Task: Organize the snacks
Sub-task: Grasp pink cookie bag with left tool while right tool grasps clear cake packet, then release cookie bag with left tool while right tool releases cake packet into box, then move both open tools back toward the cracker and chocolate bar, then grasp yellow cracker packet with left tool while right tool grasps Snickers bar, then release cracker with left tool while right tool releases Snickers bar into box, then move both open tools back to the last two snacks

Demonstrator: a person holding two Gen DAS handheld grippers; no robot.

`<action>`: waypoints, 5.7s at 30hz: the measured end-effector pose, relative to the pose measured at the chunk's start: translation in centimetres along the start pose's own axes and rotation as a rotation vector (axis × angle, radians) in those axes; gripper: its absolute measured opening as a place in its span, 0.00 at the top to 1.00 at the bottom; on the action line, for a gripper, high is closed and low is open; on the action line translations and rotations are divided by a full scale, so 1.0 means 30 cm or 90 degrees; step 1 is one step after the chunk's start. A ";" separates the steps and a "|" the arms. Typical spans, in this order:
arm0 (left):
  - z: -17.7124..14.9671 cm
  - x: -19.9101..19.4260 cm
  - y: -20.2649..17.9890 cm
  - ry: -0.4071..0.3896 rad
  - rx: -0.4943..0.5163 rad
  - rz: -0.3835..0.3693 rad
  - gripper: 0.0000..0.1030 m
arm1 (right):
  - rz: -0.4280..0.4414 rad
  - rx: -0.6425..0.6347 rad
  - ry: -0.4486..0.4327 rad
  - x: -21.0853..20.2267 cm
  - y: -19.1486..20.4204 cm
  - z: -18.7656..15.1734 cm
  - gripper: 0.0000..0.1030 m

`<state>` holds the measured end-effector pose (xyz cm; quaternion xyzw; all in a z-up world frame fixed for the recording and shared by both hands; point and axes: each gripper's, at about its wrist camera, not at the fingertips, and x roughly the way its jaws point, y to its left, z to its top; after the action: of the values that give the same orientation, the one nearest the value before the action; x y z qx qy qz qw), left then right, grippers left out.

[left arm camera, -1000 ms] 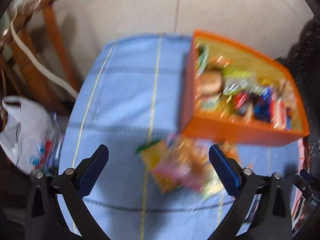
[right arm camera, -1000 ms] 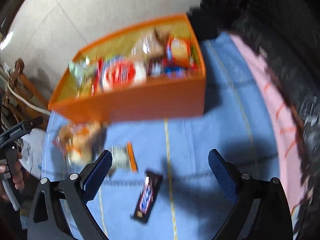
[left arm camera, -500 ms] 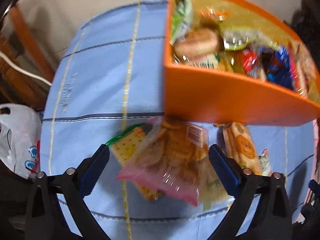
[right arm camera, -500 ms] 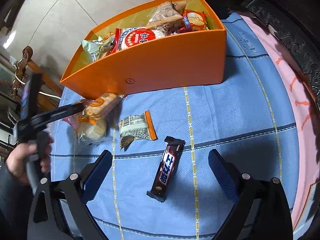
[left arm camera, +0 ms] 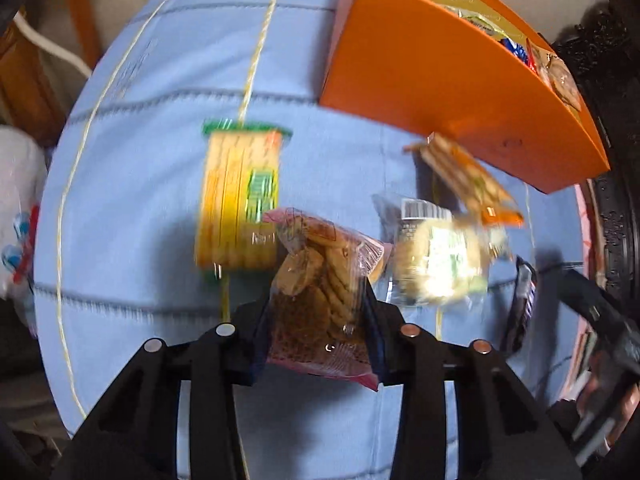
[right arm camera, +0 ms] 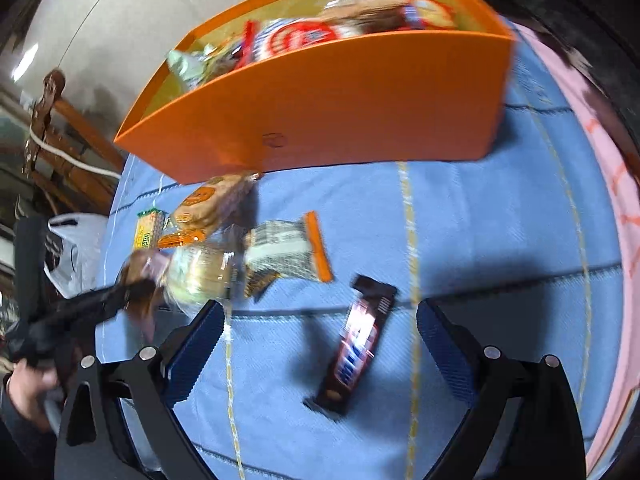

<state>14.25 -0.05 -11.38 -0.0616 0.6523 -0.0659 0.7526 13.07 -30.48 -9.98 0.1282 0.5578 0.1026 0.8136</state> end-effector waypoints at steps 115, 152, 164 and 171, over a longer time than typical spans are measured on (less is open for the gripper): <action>0.005 -0.071 -0.040 -0.038 -0.009 0.014 0.55 | -0.116 -0.083 0.062 0.057 -0.045 -0.135 0.83; 0.575 -0.302 -0.471 -0.218 0.105 -0.024 0.39 | -0.002 0.058 -0.255 -0.284 -0.112 0.540 0.21; 0.326 -0.216 -0.422 -0.161 0.145 0.042 0.09 | -0.003 0.045 -0.190 -0.229 -0.155 0.314 0.19; 0.123 -0.032 -0.341 -0.043 0.090 0.033 0.09 | -0.003 0.050 -0.113 -0.184 -0.200 0.123 0.19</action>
<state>17.56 -9.92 -8.11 0.0063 0.6219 -0.0904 0.7778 14.69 -38.22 -5.79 0.1675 0.4871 0.0672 0.8545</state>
